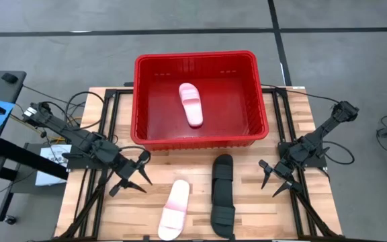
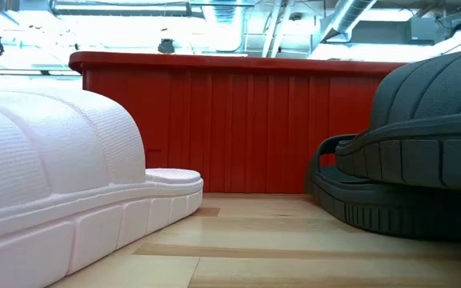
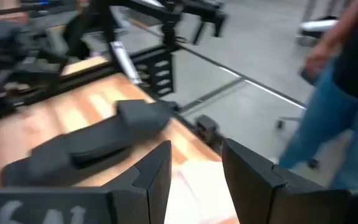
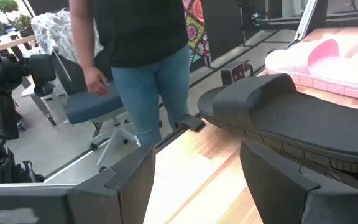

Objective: Pick and place slides into bin
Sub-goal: Put the pink slipper in the red bin

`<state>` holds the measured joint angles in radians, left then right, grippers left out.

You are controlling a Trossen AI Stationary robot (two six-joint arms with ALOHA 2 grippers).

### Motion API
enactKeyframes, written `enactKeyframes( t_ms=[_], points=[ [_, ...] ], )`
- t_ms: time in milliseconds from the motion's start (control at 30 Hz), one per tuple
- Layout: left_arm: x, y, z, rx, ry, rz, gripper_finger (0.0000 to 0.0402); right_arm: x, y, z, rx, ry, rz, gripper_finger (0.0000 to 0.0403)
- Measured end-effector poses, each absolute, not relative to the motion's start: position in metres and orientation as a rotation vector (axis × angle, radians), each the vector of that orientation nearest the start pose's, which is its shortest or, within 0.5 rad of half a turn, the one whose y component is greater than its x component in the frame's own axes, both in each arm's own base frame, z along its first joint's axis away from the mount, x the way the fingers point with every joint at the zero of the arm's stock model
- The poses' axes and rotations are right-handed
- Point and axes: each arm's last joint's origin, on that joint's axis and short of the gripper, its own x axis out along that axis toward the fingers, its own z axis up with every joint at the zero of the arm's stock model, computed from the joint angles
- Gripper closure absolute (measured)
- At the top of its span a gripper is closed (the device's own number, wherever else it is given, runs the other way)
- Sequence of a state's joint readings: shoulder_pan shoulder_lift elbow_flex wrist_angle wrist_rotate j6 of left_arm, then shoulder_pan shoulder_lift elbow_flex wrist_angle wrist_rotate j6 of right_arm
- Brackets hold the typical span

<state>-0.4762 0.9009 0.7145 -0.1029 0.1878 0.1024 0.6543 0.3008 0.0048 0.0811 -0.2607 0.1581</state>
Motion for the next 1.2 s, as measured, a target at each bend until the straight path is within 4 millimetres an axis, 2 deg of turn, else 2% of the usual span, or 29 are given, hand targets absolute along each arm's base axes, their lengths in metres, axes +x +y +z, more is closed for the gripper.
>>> enactKeyframes(
  t_ms=[400,800,1200],
  points=[
    [0.171,-0.099,0.289,0.206,0.266,-0.855,0.0269,0.085,0.075,0.147,0.103,0.29,0.892,0.0177],
    [0.176,-0.091,0.288,0.216,0.273,-0.786,0.0269,0.085,0.075,0.147,0.103,0.289,0.892,0.0177],
    [0.178,-0.088,0.288,0.356,0.235,-0.69,0.0269,0.085,0.075,0.147,0.103,0.289,0.892,0.0177]
  ],
)
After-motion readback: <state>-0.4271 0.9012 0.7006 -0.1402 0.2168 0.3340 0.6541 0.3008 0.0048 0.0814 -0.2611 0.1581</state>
